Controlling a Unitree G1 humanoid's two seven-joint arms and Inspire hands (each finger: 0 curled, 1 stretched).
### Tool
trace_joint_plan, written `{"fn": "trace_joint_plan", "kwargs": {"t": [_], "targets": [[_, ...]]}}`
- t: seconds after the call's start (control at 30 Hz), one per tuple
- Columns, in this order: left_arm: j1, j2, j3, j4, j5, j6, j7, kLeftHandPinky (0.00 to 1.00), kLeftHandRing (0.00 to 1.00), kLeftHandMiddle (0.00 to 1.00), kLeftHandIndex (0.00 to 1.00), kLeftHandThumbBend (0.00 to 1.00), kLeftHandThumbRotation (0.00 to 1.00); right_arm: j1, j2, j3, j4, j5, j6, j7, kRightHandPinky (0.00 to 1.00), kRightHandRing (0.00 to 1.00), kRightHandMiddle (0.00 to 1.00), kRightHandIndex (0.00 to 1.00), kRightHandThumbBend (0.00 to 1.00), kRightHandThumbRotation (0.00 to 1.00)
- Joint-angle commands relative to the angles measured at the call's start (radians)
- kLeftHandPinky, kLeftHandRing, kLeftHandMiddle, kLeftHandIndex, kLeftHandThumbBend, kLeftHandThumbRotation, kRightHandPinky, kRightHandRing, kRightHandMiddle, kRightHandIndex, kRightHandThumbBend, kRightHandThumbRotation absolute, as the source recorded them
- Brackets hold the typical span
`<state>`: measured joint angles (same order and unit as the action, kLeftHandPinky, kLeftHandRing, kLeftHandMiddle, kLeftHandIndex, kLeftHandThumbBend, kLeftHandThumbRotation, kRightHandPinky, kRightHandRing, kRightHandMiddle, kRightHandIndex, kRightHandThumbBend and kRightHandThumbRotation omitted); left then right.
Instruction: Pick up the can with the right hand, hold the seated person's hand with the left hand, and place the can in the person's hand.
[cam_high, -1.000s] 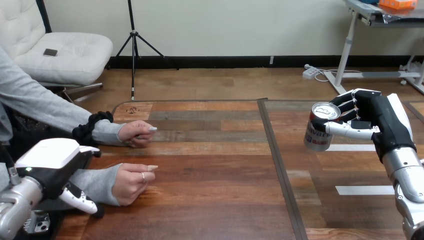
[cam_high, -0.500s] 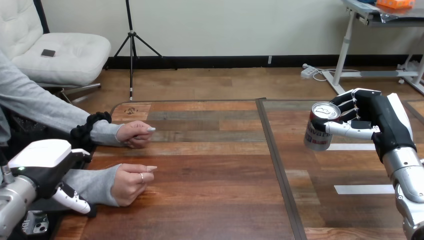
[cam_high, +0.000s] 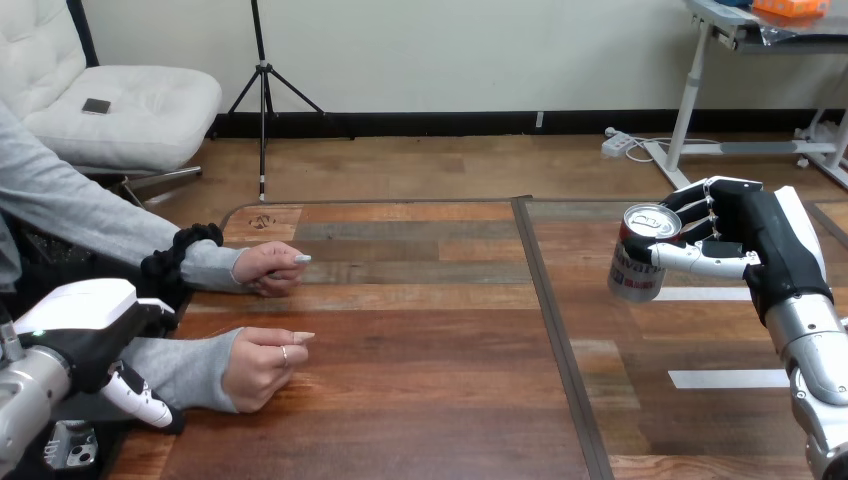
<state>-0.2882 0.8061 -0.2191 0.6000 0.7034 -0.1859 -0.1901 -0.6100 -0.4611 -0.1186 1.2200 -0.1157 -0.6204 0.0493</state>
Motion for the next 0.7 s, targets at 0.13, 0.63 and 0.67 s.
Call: {"fn": "trace_joint_plan", "kwargs": {"t": [0.13, 0.63, 0.67], "targets": [[-0.014, 0.033, 0.002, -0.008, -0.034, -0.004, -0.045, 0.55, 0.67, 0.74, 0.77, 0.98, 0.12, -0.097, -0.018, -0.011, -0.062, 0.015, -0.039, -0.012, 0.33, 0.36, 0.41, 0.45, 0.71, 0.0], [-0.03, 0.034, 0.004, 0.001, -0.09, -0.033, -0.106, 0.44, 0.53, 0.61, 0.68, 0.94, 0.0, -0.097, -0.016, -0.01, -0.065, 0.014, -0.036, -0.022, 0.32, 0.36, 0.41, 0.45, 0.71, 0.0], [-0.032, 0.032, 0.005, 0.003, -0.094, -0.032, -0.109, 0.44, 0.53, 0.62, 0.68, 0.93, 0.0, -0.097, -0.016, -0.01, -0.065, 0.014, -0.036, -0.023, 0.32, 0.36, 0.41, 0.45, 0.71, 0.0]]}}
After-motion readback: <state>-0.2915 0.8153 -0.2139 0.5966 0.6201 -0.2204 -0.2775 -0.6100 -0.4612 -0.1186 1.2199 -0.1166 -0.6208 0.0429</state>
